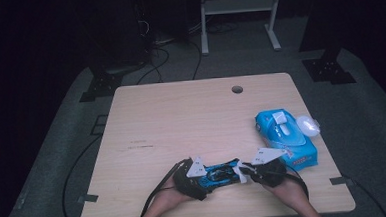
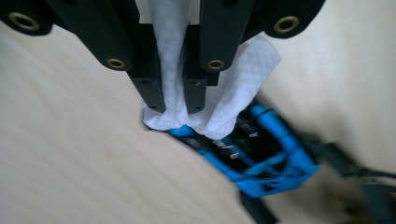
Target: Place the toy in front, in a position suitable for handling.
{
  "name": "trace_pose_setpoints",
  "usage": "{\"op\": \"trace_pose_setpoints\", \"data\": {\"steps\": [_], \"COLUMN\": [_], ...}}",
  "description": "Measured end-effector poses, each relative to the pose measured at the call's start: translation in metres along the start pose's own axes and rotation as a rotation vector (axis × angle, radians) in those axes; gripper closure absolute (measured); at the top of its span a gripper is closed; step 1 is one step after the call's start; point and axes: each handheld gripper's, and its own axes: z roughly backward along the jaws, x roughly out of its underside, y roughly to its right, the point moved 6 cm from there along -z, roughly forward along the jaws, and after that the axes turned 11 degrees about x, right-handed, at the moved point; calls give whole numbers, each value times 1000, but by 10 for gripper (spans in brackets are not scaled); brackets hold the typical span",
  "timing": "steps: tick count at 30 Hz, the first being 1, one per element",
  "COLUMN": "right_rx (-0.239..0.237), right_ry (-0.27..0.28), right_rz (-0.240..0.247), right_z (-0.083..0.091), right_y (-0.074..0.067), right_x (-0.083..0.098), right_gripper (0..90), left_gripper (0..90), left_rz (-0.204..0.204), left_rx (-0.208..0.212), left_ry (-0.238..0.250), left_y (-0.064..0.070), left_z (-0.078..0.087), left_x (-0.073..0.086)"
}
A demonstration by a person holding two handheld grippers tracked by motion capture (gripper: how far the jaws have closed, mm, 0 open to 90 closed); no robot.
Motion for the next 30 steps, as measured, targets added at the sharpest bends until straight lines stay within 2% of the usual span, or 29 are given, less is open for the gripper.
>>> {"op": "trace_pose_setpoints", "data": {"steps": [3, 6, 8, 11, 12, 14, 15, 16, 18, 20, 22, 24, 26, 27, 29, 30], "right_rx": [-29, 26, 36, -10, -8, 26, 84, 84, 127, 165, 138, 141, 122, 126, 104, 101], "right_ry": [10, 4, -6, 6, 11, 20, 25, 25, 29, 11, 9, -8, -14, -7, 7, 11], "right_rz": [12, -1, -24, -37, -24, 6, 24, 24, 13, 16, -17, -5, -28, -32, -59, -51], "right_z": [9, 16, 18, 17, 14, 6, -5, -5, -15, -24, -25, -20, -15, -13, -12, -12], "right_y": [-6, 5, 12, 6, 4, 1, 5, 5, 12, 19, 22, 23, 25, 24, 21, 17], "right_x": [5, 10, 13, 12, 10, 2, -8, -8, -16, -16, -13, -9, -4, -2, -1, -3], "right_gripper": [801, 802, 802, 802, 801, 801, 801, 801, 801, 801, 802, 801, 801, 801, 800, 800], "left_gripper": [222, 223, 223, 224, 224, 225, 226, 226, 226, 227, 228, 229, 229, 229, 229, 229], "left_rz": [0, 1, 0, -3, -3, -4, -4, -1, 1, 4, 5, 5, 6, 6, 7, 8], "left_rx": [-1, -2, 0, 1, 1, 2, 2, 2, 3, 3, 5, 7, 7, 7, 6, 6], "left_ry": [0, 0, 3, 8, 9, 15, 15, 18, 19, 18, 17, 16, 18, 18, 17, 16], "left_y": [0, 0, 0, 0, 0, 0, 0, 0, 0, 0, 0, 0, 0, 0, 0, 0], "left_z": [0, 0, 0, -1, -1, -1, -1, -1, -1, -1, -1, -1, -1, -1, -1, 0], "left_x": [0, 0, 0, 0, 0, 0, 0, 0, 0, 0, 0, 1, 1, 1, 1, 1]}}
